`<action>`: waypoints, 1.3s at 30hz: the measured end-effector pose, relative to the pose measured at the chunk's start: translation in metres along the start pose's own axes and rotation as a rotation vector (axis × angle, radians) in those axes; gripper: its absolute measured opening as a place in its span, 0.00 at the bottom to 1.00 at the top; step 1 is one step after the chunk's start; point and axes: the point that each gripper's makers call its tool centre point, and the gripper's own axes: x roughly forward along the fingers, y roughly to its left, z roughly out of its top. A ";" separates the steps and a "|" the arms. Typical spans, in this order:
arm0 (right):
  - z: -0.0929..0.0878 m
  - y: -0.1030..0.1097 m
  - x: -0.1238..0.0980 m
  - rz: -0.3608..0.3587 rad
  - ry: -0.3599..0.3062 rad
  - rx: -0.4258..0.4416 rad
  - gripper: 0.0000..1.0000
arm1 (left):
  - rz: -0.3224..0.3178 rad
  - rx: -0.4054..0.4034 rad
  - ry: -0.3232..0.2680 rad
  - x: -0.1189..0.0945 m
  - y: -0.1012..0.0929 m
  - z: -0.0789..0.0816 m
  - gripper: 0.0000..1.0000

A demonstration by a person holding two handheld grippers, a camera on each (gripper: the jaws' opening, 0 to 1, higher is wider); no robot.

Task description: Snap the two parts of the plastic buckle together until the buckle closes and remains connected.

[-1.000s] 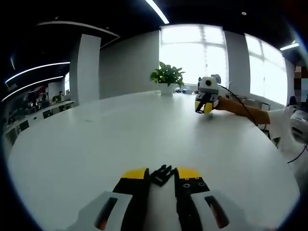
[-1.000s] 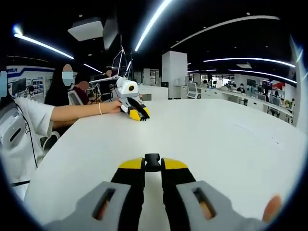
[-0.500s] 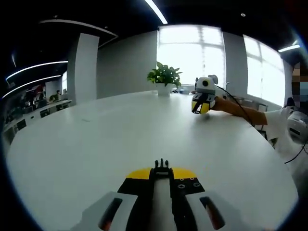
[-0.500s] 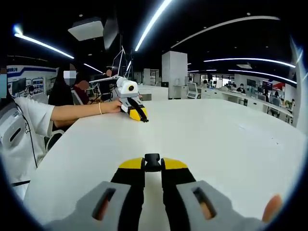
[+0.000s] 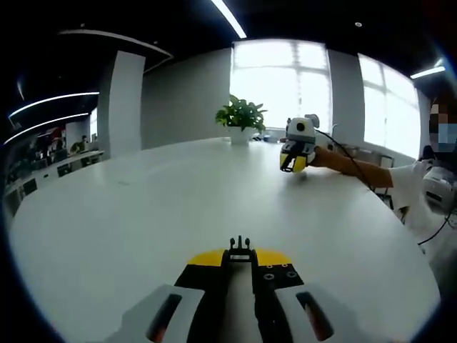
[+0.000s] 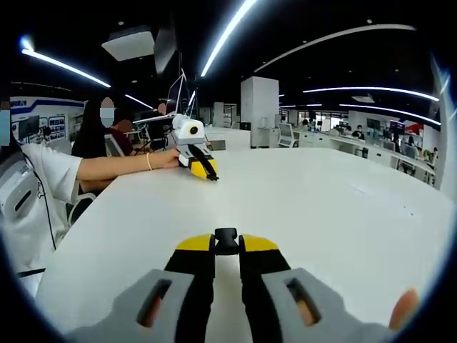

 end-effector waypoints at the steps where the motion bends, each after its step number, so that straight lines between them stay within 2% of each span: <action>1: 0.000 0.000 0.000 0.001 0.000 -0.001 0.13 | -0.003 -0.001 -0.003 0.000 -0.002 0.001 0.12; 9: -0.002 0.001 0.005 0.022 0.022 -0.014 0.13 | -0.031 0.029 -0.032 0.006 -0.022 0.027 0.12; 11: -0.001 0.002 0.006 0.031 0.029 -0.018 0.13 | -0.045 0.022 -0.056 0.010 -0.028 0.037 0.12; 14: 0.006 0.003 0.004 0.034 0.034 -0.001 0.13 | -0.074 0.014 -0.052 0.018 -0.037 0.046 0.12; 16: 0.013 0.006 0.002 0.063 0.006 0.006 0.13 | -0.086 0.014 -0.040 0.022 -0.040 0.048 0.12; 18: 0.018 0.006 0.000 0.068 0.008 0.001 0.13 | -0.087 0.023 -0.032 0.026 -0.048 0.050 0.12; 30: 0.042 0.005 0.003 0.084 0.003 -0.034 0.13 | -0.168 0.041 -0.049 0.047 -0.084 0.077 0.12; 35: 0.036 0.005 0.010 0.085 0.034 -0.038 0.13 | -0.169 0.068 -0.021 0.060 -0.088 0.077 0.12; 39: 0.033 0.008 0.014 0.095 0.031 -0.030 0.13 | -0.165 0.086 0.009 0.068 -0.094 0.074 0.12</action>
